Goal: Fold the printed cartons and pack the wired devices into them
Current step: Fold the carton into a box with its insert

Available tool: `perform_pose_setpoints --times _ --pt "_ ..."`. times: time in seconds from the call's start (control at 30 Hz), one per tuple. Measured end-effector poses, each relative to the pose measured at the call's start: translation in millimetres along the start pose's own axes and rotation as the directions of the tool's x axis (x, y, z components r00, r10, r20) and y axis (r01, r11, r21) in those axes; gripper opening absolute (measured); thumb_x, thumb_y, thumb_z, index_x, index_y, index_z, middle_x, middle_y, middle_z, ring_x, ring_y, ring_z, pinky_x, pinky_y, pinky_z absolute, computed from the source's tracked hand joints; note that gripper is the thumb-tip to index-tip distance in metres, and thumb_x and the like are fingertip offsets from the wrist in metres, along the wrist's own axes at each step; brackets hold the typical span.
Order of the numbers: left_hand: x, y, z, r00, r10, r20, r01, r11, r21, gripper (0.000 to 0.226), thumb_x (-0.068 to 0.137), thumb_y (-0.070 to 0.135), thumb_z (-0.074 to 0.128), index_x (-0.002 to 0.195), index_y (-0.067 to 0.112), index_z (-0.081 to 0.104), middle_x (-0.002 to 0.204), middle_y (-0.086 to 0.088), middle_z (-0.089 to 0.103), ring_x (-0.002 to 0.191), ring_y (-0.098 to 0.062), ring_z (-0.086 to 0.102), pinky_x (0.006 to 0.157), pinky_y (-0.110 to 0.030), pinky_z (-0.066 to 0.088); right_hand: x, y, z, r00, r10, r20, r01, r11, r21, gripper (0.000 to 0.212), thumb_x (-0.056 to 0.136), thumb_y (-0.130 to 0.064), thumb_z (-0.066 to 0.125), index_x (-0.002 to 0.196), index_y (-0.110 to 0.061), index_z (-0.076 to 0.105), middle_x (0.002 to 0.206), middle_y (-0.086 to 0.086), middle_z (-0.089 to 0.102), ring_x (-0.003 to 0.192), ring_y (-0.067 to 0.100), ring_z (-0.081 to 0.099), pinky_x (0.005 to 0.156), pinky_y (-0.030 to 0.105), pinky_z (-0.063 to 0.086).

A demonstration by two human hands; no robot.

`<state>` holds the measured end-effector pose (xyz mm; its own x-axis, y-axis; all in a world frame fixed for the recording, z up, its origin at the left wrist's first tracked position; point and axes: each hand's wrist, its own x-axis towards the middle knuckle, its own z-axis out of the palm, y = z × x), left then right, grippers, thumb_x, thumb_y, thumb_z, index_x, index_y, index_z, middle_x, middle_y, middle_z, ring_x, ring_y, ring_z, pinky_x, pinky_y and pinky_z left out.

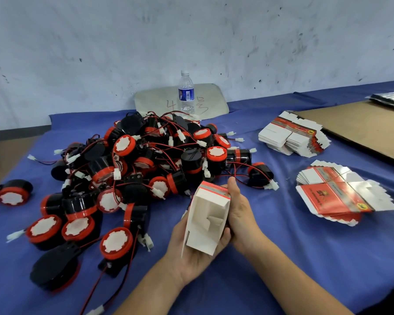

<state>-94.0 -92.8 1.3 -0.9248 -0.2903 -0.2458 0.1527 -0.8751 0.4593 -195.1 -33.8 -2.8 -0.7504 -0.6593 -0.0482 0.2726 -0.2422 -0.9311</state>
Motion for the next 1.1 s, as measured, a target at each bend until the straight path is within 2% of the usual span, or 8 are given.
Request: perform_pose_setpoints --times 0.33,0.47,0.57,0.7,0.8,0.93,1.03,1.1 --pt "15 3 -7 0.993 -0.044 -0.107 0.074 0.953 0.295 0.056 0.100 0.051 0.031 0.112 0.013 0.069 0.109 -0.011 0.072 0.088 -0.023 0.071 0.063 -0.034 0.058 4 -3 -4 0.989 0.129 -0.075 -0.124 0.990 0.071 0.080 0.067 -0.077 0.044 0.105 -0.011 0.067 0.102 0.019 0.071 0.098 0.039 0.067 0.094 0.053 0.050" --pt "18 0 -3 0.972 0.223 -0.082 -0.115 0.742 0.660 0.017 0.101 0.027 0.045 0.099 0.017 0.059 0.077 0.000 0.067 0.058 -0.005 0.063 0.052 -0.021 0.053 10 -7 -12 0.986 0.086 -0.142 -0.056 0.978 0.203 0.055 0.084 -0.068 0.041 0.093 -0.018 0.062 0.078 0.003 0.071 0.067 0.017 0.069 0.065 0.033 0.054" --pt "12 -2 -2 0.887 0.434 0.157 -0.358 0.431 0.828 0.026 0.099 0.041 0.047 0.125 0.037 0.042 0.115 -0.001 0.062 0.097 -0.011 0.066 0.084 -0.035 0.056 9 -6 -14 0.979 0.033 -0.201 -0.005 0.991 0.136 0.042 0.093 -0.057 0.042 0.091 -0.019 0.060 0.085 0.001 0.071 0.070 0.015 0.068 0.066 0.032 0.050" --pt "6 -5 -7 0.851 0.367 0.376 -0.502 0.358 0.787 0.071 0.078 0.050 0.055 0.141 0.036 0.023 0.146 -0.002 0.040 0.132 -0.013 0.044 0.110 -0.030 0.037 7 1 -12 0.927 -0.252 -0.278 0.189 0.954 -0.232 0.009 0.099 -0.023 0.051 0.093 -0.016 0.052 0.092 0.003 0.060 0.082 0.018 0.056 0.066 0.021 0.045" --pt "8 2 -9 0.890 0.329 0.315 -0.444 0.475 0.759 0.055 0.082 0.041 0.053 0.134 0.041 0.039 0.147 0.002 0.043 0.131 -0.013 0.047 0.109 -0.033 0.040 20 -6 -17 0.854 -0.407 -0.323 0.230 0.854 -0.467 0.013 0.092 -0.002 0.057 0.100 -0.011 0.052 0.093 0.002 0.058 0.090 0.019 0.054 0.072 0.022 0.045" --pt "8 13 -4 0.970 0.146 0.193 -0.232 0.791 0.566 0.043 0.080 0.038 0.052 0.122 0.033 0.057 0.118 -0.001 0.063 0.090 -0.013 0.062 0.066 -0.026 0.052 40 -26 -5 0.792 -0.570 -0.220 0.311 0.686 -0.658 0.018 0.087 0.005 0.056 0.092 -0.012 0.054 0.086 -0.002 0.058 0.072 0.005 0.052 0.070 0.015 0.042" --pt "3 16 -6 0.984 0.029 0.179 -0.110 0.878 0.466 0.050 0.082 0.046 0.059 0.122 0.017 0.058 0.099 -0.009 0.063 0.066 -0.014 0.061 0.048 -0.022 0.042 60 -39 14 0.853 -0.517 0.072 0.387 0.533 -0.752 0.014 0.087 0.002 0.061 0.096 -0.008 0.063 0.082 0.005 0.062 0.074 0.020 0.057 0.074 0.025 0.046" --pt "0 23 -10 0.986 -0.050 0.160 -0.013 0.927 0.375 0.055 0.078 0.052 0.054 0.110 0.010 0.070 0.094 -0.015 0.066 0.062 -0.019 0.062 0.040 -0.017 0.036 71 -44 24 0.828 -0.359 0.431 0.537 0.288 -0.792 0.023 0.088 -0.002 0.064 0.112 -0.003 0.065 0.099 0.015 0.067 0.093 0.028 0.061 0.089 0.039 0.045"
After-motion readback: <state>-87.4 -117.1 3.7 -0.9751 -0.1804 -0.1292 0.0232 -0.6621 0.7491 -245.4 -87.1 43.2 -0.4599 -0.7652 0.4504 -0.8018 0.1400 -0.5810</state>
